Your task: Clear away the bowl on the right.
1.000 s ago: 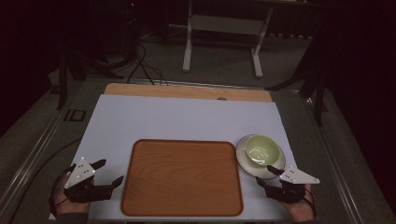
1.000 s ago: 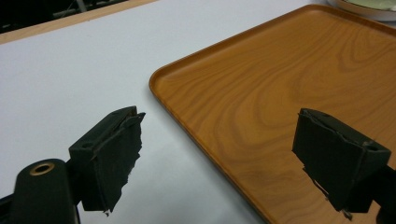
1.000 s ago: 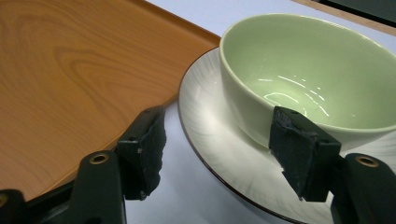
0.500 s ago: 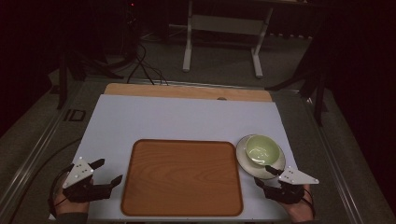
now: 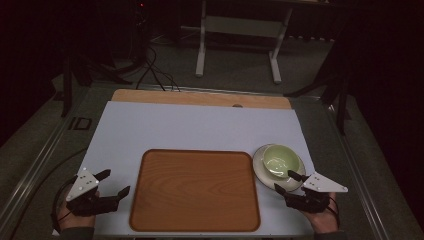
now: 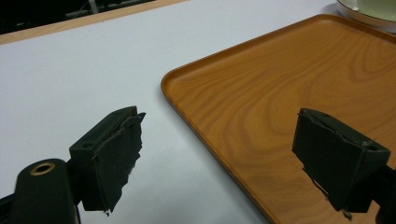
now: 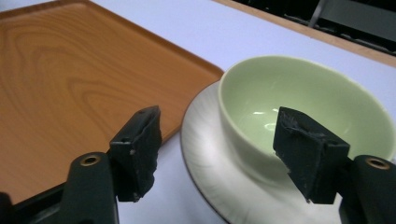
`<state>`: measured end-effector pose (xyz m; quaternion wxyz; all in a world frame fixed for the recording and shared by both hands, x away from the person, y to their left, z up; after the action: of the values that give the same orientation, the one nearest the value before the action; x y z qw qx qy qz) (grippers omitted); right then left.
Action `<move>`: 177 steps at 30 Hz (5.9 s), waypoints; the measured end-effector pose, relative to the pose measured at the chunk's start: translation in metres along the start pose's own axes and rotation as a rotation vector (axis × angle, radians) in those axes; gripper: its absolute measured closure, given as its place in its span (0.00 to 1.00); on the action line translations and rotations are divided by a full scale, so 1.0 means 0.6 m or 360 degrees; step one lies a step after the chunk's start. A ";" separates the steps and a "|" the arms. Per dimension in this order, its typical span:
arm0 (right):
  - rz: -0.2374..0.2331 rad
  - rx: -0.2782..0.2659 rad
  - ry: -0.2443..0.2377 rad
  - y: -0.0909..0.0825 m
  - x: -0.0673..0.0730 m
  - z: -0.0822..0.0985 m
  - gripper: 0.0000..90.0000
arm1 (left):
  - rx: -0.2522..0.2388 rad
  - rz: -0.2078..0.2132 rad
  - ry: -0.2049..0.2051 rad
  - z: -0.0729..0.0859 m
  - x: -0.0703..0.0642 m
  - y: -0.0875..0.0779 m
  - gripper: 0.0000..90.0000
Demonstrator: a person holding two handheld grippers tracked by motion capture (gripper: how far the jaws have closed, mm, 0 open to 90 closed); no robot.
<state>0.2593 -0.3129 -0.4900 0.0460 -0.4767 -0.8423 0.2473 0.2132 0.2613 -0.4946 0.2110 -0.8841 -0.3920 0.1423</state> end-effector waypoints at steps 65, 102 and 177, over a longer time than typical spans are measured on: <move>0.0140 0.0273 0.0009 0.094 -0.126 -0.015 0.17 | -0.0043 -0.0034 -0.0002 0.000 0.000 -0.005 0.17; -0.0028 0.0602 0.0265 0.127 -0.141 -0.027 0.92 | -0.0046 -0.0035 0.0001 -0.001 0.000 -0.006 0.17; -0.0016 0.0339 0.0105 0.103 -0.094 -0.092 0.91 | -0.0049 -0.0039 0.0003 -0.001 0.001 -0.006 0.17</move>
<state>0.3556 -0.3129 -0.4615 0.1252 -0.4727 -0.8117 0.3194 0.2112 0.2637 -0.4924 0.1995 -0.8825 -0.4047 0.1329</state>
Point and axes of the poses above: each handheld gripper's, and its own axes: y roughly forward along the jaws, z roughly out of its underside, x roughly to its left, the point moved 2 cm from there along y, roughly forward along the jaws, and after that the axes turned 10 degrees about z, right-handed, at the moved point
